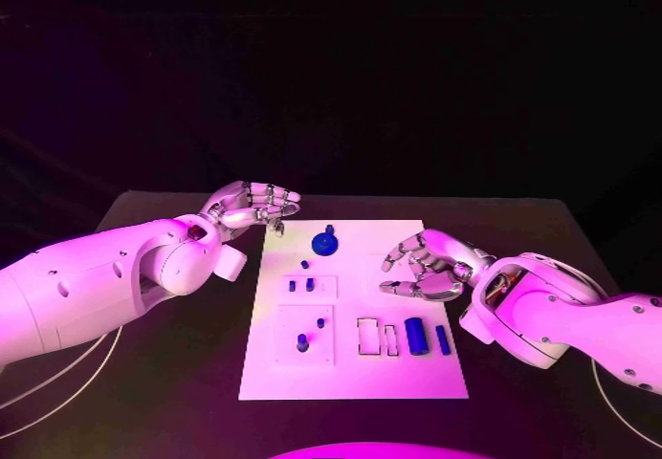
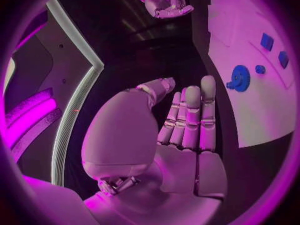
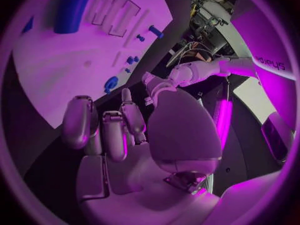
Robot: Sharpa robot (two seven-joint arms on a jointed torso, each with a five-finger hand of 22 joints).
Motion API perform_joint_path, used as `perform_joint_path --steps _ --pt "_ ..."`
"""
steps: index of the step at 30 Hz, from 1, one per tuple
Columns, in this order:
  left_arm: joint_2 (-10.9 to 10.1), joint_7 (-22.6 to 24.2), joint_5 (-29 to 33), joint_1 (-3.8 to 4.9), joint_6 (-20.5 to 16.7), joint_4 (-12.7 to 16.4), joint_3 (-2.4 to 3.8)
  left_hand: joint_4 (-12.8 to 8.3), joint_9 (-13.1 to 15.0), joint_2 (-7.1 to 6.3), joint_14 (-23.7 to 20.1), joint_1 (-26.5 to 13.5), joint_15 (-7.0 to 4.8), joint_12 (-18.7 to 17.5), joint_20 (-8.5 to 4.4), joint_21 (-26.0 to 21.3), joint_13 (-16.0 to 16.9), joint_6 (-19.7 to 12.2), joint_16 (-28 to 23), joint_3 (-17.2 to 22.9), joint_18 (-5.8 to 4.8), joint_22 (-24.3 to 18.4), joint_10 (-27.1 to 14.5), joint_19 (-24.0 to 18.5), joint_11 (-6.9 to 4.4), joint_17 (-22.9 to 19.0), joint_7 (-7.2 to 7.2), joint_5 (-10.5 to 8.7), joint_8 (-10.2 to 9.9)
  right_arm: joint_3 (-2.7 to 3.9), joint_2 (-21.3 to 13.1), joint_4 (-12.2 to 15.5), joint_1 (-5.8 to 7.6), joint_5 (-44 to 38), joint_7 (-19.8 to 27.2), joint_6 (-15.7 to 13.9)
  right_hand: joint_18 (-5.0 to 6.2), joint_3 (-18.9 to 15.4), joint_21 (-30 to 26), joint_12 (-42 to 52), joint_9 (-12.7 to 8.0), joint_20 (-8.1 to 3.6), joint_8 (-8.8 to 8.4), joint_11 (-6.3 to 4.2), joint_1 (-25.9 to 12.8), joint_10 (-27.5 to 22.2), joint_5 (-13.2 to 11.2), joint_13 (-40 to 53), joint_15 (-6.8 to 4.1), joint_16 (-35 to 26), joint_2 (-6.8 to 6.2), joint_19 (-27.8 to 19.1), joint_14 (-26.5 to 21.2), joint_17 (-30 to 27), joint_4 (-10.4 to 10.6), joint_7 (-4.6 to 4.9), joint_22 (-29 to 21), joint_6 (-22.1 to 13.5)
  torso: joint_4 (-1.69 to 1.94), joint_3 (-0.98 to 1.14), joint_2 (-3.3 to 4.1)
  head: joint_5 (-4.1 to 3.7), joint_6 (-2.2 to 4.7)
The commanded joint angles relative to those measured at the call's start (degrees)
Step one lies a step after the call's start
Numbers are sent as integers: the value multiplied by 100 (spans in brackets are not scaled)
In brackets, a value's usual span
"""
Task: Assemble the parts on the task board
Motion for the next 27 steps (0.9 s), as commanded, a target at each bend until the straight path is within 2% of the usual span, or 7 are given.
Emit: perform_joint_path --steps 1,3,7,11,15,21,27 --pt "13 100 15 -6 36 17 0 41 -9 11 -24 -48 -6 31 41 -23 4 -42 38 6 45 -6 -37 11 14 -6 125 39 18 -28 -227 116 -11 200 -379 479 -125 -227 153 452 101 8 199 -9 -123 202 18 580 5 90 2 81 400 425 263 -14 451 -77 -28 -6 -34 -108 59" --pt "17 105 15 -10 32 13 -3 41 -9 11 -24 -48 -6 31 41 -23 4 -42 38 6 45 -6 -37 11 14 -6 125 39 18 -43 -396 187 -29 10 -560 560 -144 -381 249 574 178 -2 323 -27 -130 276 18 737 -6 135 27 121 420 545 336 -37 514 -78 -39 -4 -48 -126 53" --pt "24 113 16 -14 24 13 -5 47 -9 13 -25 -54 -5 35 42 -25 4 -43 39 5 45 -8 -39 11 15 -7 126 39 21 -64 -643 280 -67 -248 -873 611 -171 -680 390 720 275 -17 476 -50 -243 388 25 931 -23 188 92 180 444 689 353 -66 605 -90 -48 -4 -61 -165 25" --pt "33 117 17 -16 19 17 -6 47 -9 13 -25 -54 -5 35 42 -25 4 -43 39 5 45 -8 -39 11 15 -7 126 39 21 -90 -784 349 -127 -456 -1195 601 -185 -952 459 774 345 -32 594 -75 -263 436 35 1013 -42 210 174 210 453 749 350 -95 655 -72 -50 -11 -65 -240 -43" --pt "35 116 17 -17 16 24 -7 47 -9 13 -25 -54 -5 35 42 -25 4 -43 39 5 45 -8 -39 11 15 -7 126 39 21 -109 -814 393 -194 -582 -1469 599 -189 -1033 479 787 361 -37 623 -82 -240 450 35 1034 -48 217 194 219 457 770 355 -102 670 -68 -42 -8 -58 -283 -87" --pt "28 104 17 -17 22 30 -7 54 -10 14 -27 -63 -3 40 43 -27 4 -46 41 4 44 -10 -43 10 16 -8 126 39 26 -130 -749 358 -279 -708 -1820 596 -196 -1345 508 704 398 -50 697 -97 -134 389 42 960 -61 227 226 232 461 803 357 -120 701 -64 -25 -6 -57 -332 -150" --pt "23 100 22 -17 24 33 -8 54 -10 14 -27 -63 -3 40 43 -27 4 -46 41 4 44 -10 -43 10 16 -8 126 39 26 -140 -585 285 -399 -745 -2014 509 -194 -1756 489 686 420 -56 757 -106 -201 391 53 968 -67 227 373 230 460 803 372 -131 711 -66 -38 -9 -57 -347 -183"
